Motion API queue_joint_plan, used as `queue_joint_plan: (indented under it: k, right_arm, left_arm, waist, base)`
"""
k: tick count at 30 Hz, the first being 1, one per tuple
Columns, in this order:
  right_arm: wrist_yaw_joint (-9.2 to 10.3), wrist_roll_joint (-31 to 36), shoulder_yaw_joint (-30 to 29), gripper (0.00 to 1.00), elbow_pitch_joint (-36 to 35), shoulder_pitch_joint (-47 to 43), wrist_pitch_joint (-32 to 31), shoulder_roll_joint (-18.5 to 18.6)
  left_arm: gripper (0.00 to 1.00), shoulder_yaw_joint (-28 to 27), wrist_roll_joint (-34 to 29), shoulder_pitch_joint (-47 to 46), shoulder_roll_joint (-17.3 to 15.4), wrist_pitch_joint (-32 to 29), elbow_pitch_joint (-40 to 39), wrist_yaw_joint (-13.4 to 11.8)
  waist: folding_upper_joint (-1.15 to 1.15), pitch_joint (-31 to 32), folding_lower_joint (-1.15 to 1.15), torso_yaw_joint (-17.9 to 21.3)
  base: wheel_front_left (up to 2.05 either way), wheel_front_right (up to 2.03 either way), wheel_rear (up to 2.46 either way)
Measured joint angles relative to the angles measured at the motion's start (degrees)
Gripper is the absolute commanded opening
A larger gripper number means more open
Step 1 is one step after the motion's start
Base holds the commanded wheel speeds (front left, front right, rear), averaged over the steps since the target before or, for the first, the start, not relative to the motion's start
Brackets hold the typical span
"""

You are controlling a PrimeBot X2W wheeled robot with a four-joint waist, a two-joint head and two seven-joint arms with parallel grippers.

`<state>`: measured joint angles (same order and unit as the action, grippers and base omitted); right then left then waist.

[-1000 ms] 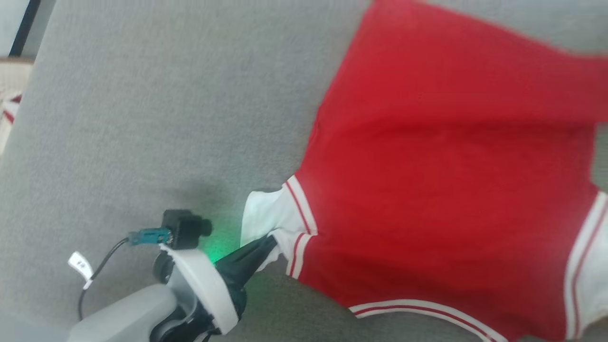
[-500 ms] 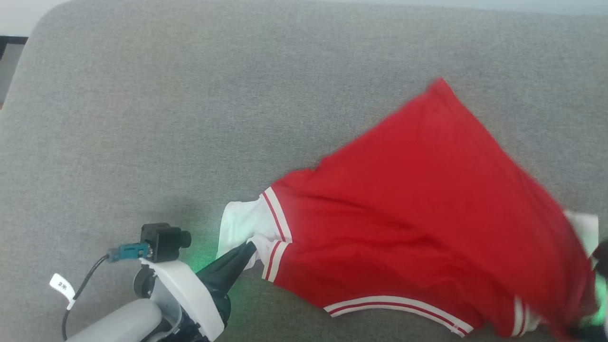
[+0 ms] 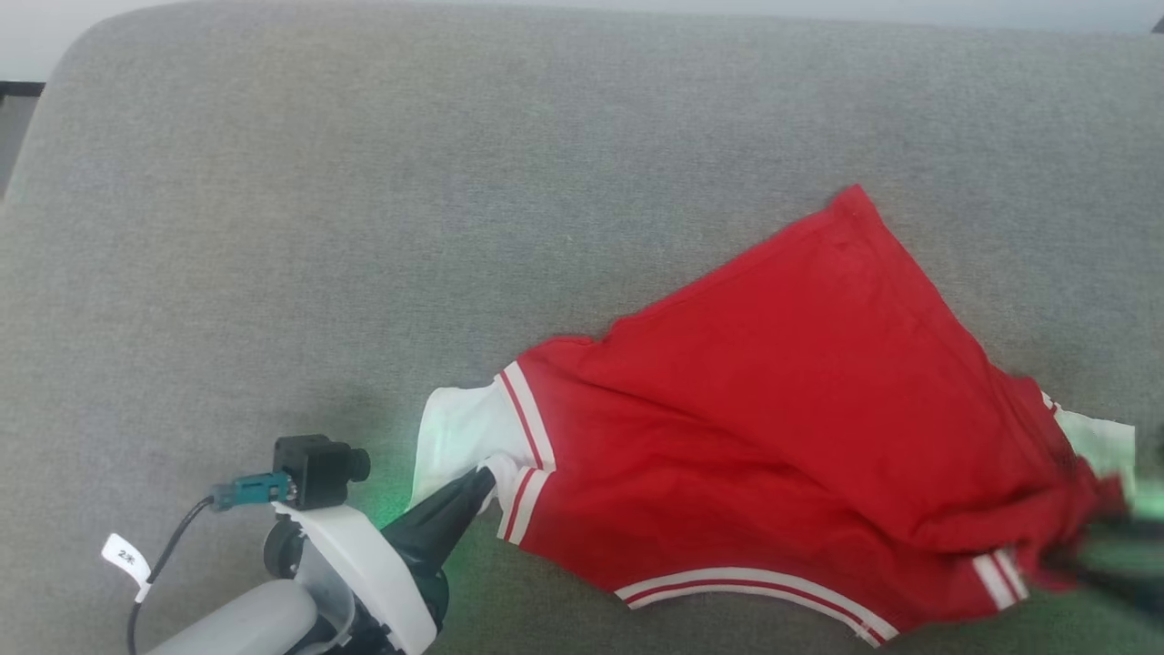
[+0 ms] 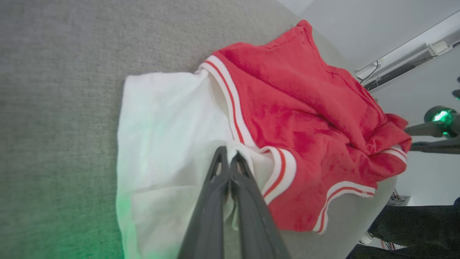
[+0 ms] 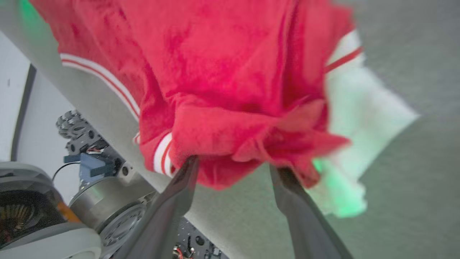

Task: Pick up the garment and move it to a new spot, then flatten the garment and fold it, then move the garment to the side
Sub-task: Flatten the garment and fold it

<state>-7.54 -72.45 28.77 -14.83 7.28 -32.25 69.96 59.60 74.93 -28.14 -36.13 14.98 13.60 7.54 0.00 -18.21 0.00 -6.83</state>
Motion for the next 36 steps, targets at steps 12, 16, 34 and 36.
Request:
queue_joint_plan:
  k: [12, 16, 34, 36]
  right_arm:
    - [0.05, 12.9, -11.1, 1.0, 1.7, 16.4, -1.4, -3.2]
    - [0.01, 19.4, -6.0, 1.0, 6.8, 25.3, -5.2, -10.6]
    - [0.05, 19.2, 13.1, 0.0, 27.1, 42.4, -9.0, -17.4]
    - [0.0, 18.0, 13.2, 0.0, 28.4, 42.9, -6.6, -18.2]
  left_arm:
    - [0.0, 0.8, -1.4, -1.5, 3.6, 0.0, -0.2, 0.0]
    - [0.0, 1.6, -1.4, -3.0, 5.0, 0.0, 0.2, 0.0]
    - [0.0, 4.6, -1.6, -6.9, 9.4, 0.2, 2.5, 0.0]
    - [0.0, 4.6, -1.7, -7.2, 9.3, 0.2, 3.2, 0.0]
  waist:
    - [0.0, -2.4, 0.0, -4.1]
    - [0.0, -4.1, 0.0, -5.9]
    - [0.0, -8.3, 0.0, -11.0]
    - [0.0, -7.8, 0.0, -10.5]
  base:
    - [0.0, 0.0, 0.0]
    - [0.0, 0.0, 0.0]
    - [0.0, 0.0, 0.0]
    - [0.0, 0.0, 0.0]
